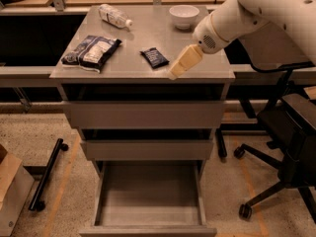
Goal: Place rxbar blueberry into bottom drawer
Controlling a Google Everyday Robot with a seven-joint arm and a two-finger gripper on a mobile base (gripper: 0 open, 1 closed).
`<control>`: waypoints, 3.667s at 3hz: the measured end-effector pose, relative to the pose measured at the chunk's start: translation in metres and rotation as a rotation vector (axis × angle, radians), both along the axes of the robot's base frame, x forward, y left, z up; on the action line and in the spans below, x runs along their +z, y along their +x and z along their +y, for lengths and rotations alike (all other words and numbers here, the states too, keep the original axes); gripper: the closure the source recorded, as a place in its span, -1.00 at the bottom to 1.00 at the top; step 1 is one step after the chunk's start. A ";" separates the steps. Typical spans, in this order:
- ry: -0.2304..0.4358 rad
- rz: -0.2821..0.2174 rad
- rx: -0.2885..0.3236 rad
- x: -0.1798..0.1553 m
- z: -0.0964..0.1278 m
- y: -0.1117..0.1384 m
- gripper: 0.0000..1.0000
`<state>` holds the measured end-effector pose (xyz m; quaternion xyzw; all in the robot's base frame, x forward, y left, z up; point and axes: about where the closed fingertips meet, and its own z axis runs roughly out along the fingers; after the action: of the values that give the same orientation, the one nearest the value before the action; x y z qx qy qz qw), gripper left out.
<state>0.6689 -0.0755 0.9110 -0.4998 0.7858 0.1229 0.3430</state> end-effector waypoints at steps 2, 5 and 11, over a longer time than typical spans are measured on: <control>0.082 0.017 -0.082 -0.017 0.003 0.017 -1.00; 0.214 -0.030 -0.176 -0.036 0.036 0.107 -1.00; 0.207 0.054 -0.204 -0.078 0.070 0.150 0.69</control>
Offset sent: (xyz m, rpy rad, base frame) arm 0.0512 0.0042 -0.0170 0.1723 -0.0506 -0.1737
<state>0.8187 -0.0057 0.8330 -0.3760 0.8245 0.1810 0.3821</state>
